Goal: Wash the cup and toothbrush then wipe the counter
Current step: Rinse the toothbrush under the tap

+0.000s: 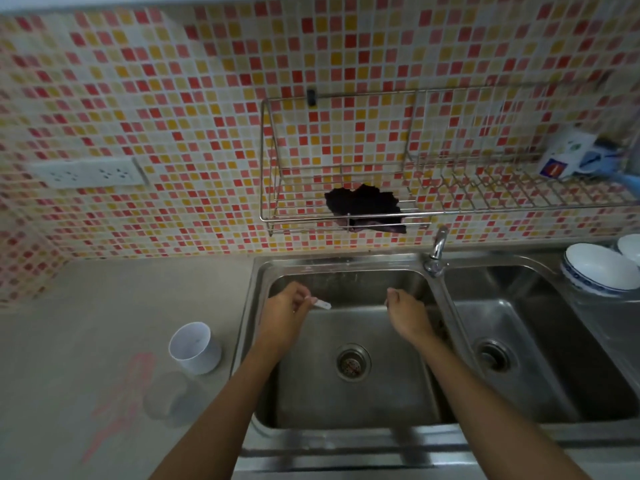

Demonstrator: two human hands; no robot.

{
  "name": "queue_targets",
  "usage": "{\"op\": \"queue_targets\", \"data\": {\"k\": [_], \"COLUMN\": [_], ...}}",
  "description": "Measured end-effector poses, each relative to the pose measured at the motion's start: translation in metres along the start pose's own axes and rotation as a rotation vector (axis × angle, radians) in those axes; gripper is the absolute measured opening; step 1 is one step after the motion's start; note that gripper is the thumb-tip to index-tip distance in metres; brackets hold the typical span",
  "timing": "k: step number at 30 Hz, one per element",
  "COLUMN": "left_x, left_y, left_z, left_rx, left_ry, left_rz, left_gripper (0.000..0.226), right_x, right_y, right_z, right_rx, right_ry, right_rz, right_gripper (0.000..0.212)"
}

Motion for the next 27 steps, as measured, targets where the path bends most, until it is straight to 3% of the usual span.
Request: {"op": "queue_targets", "data": {"k": [2, 5, 9, 13, 16, 20, 22, 25, 27], "left_x": [-0.001, -0.005, -0.006, -0.008, -0.012, -0.023, -0.029, -0.035, -0.037], "left_y": [0.009, 0.025, 0.055, 0.085, 0.105, 0.127, 0.135, 0.147, 0.155], "left_z": [0.001, -0.003, -0.011, -0.018, -0.026, -0.041, -0.051, -0.066, -0.071], "left_rx": [0.000, -0.023, -0.062, -0.067, -0.037, -0.011, -0.010, -0.008, -0.002], "left_ry": [-0.019, -0.013, -0.004, 0.025, 0.036, 0.040, 0.048, 0.068, 0.069], "left_rz": [0.026, 0.058, 0.143, 0.219, 0.263, 0.301, 0.322, 0.338, 0.343], "left_gripper": [0.007, 0.007, 0.008, 0.010, 0.010, 0.010, 0.010, 0.007, 0.005], "right_x": [-0.008, -0.033, -0.075, -0.079, -0.055, -0.009, -0.003, 0.005, 0.012], "right_y": [0.002, 0.025, 0.073, 0.116, 0.113, 0.073, 0.062, 0.049, 0.044], "right_z": [-0.018, -0.063, -0.148, -0.205, -0.243, -0.272, -0.280, -0.286, -0.285], "right_rx": [0.077, 0.284, 0.477, 0.684, 0.510, 0.154, 0.081, -0.012, -0.046], "right_ry": [0.012, 0.049, 0.344, 0.442, 0.470, 0.365, 0.364, 0.376, 0.353], "right_rz": [-0.042, -0.121, -0.122, 0.118, 0.247, 0.215, 0.225, 0.246, 0.247], "right_gripper": [0.028, 0.040, 0.035, 0.028, 0.022, 0.023, 0.028, 0.017, 0.036]}}
Point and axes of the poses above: each hand's wrist, its own x-axis towards the middle knuckle, its own y-axis out of the back of the hand, z = x × y, the point moved 8 cm from there along x, towards the middle knuckle, and after that the axes turned 15 degrees about -y, right-handed, at the moved point
